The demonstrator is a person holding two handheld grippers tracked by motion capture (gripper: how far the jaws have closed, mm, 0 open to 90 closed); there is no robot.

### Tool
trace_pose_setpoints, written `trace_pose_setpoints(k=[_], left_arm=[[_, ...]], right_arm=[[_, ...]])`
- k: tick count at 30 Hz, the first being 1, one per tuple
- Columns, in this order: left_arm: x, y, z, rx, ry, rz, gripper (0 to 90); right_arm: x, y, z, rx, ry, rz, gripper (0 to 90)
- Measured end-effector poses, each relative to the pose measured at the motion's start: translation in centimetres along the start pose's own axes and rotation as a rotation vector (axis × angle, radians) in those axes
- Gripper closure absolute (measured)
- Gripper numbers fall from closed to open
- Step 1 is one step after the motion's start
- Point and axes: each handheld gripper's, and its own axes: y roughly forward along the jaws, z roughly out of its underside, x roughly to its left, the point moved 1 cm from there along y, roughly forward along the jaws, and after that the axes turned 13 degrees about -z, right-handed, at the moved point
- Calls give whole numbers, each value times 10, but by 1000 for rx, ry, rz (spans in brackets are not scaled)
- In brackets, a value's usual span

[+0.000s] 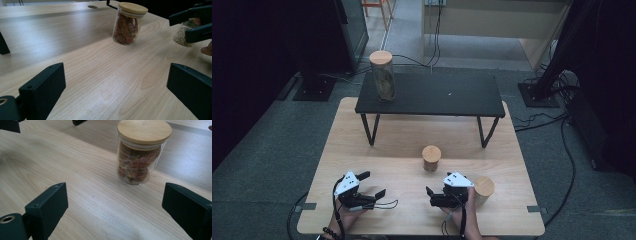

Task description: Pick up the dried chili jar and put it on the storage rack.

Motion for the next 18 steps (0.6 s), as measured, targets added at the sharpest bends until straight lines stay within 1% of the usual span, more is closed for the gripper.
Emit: trace_pose_setpoints(k=[3, 18], left_arm=[[0, 0, 0, -1, -1, -1, 21], [0, -1, 2, -9, -5, -1, 21]], right_arm=[[-1, 4, -1, 7, 2, 6, 66], [-9, 23, -5, 6, 14, 20, 66]])
